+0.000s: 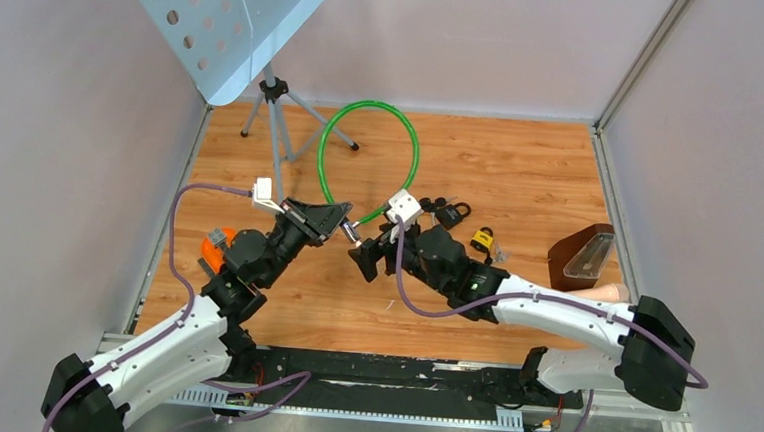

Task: Lock with the key
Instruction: Lock the lock.

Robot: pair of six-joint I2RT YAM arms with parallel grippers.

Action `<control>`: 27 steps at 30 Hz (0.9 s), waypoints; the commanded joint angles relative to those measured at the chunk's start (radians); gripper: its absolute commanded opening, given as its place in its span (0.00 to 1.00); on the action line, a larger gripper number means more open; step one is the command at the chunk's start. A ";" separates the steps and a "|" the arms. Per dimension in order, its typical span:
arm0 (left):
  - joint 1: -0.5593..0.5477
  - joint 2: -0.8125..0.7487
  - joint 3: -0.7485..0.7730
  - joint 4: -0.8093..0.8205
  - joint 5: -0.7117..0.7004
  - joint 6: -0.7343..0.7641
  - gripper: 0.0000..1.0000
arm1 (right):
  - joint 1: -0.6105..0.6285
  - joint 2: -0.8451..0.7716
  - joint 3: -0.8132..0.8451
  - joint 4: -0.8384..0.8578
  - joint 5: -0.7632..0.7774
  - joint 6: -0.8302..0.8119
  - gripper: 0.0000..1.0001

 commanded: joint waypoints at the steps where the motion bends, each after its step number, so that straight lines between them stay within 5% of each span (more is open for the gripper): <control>1: -0.006 -0.045 0.043 0.178 0.035 0.040 0.00 | -0.011 -0.106 -0.033 0.001 -0.152 0.082 0.89; 8: -0.005 -0.080 -0.002 0.270 0.058 0.041 0.00 | -0.063 -0.242 -0.153 0.164 -0.396 0.360 0.90; 16: -0.005 -0.098 -0.009 0.291 0.072 0.034 0.00 | -0.065 -0.271 -0.172 0.277 -0.421 0.510 0.85; 27: -0.005 -0.092 -0.008 0.270 0.060 0.007 0.00 | -0.065 -0.135 0.005 0.208 -0.383 0.444 0.55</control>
